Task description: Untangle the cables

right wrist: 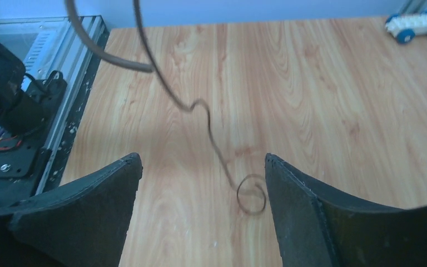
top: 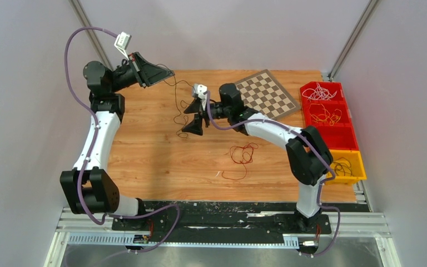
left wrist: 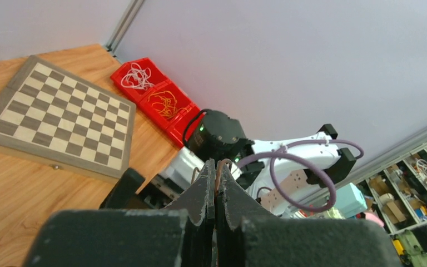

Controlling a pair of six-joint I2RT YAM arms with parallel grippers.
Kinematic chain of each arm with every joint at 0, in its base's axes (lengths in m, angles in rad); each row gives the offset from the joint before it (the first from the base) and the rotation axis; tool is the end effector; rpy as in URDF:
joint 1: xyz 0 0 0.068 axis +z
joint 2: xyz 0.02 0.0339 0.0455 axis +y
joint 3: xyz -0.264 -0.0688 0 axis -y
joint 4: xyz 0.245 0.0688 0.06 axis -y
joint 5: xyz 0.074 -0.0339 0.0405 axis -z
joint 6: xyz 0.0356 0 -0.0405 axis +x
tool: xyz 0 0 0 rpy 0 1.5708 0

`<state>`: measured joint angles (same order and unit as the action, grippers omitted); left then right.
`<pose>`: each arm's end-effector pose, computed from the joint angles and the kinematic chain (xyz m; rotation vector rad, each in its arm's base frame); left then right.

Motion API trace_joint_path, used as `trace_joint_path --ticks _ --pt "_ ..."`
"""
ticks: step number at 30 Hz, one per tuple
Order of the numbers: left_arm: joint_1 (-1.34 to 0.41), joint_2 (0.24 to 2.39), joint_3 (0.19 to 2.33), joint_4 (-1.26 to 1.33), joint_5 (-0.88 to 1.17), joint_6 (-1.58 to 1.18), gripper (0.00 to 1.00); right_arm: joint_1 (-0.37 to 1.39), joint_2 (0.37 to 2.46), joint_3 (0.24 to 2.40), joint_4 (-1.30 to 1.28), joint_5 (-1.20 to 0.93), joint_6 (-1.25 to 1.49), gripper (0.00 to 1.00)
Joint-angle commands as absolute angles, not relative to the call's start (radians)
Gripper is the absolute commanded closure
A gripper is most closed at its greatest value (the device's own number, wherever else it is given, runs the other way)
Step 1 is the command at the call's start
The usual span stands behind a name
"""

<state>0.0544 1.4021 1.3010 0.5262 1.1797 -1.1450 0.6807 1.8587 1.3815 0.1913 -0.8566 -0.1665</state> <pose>0.3066 -0.0163 0.4448 0.3269 1.5783 -1.5394 0.3200 0.2937 0.2800 -1.3055 1.3934 1.1416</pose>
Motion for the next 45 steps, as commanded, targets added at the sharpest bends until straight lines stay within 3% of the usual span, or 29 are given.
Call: trace_joint_path --ticks 1,3,8,11,16,19,21,27,36,45 --pt "0.052 1.393 1.336 0.586 1.196 -1.174 1.0 0.726 1.959 1.468 0.433 -0.825 -0.149 0.2" --pt "0.052 1.392 1.339 0.581 1.194 -1.174 1.0 0.74 1.994 1.491 0.44 -0.827 -0.161 0.25" --pt "0.055 1.39 1.358 0.508 1.191 -1.128 1.0 0.77 1.995 1.414 0.482 -0.786 -0.206 0.78" --pt "0.086 1.381 1.364 0.467 1.174 -1.096 1.0 0.77 1.939 1.361 0.489 -0.784 -0.195 0.99" --pt "0.222 1.365 1.356 0.251 1.072 -0.955 1.0 0.765 1.819 1.322 0.448 -0.78 -0.183 1.0" --pt "0.265 1.37 1.392 -0.005 0.95 -0.682 1.0 0.759 1.737 1.326 0.437 -0.777 -0.137 1.0" --pt "0.268 1.377 1.408 -0.253 0.882 -0.512 1.0 0.752 1.689 1.336 0.446 -0.754 -0.103 1.0" --pt "0.18 1.382 1.328 -0.533 0.798 -0.179 1.0 0.718 1.639 1.456 0.472 -0.636 -0.005 1.0" --pt "-0.142 1.311 1.176 -0.604 0.827 0.035 1.0 0.689 1.703 1.616 0.497 -0.479 0.035 1.0" --pt "-0.165 1.163 1.149 -0.473 1.058 0.009 1.0 0.666 1.683 1.572 0.33 -0.492 -0.281 1.0"
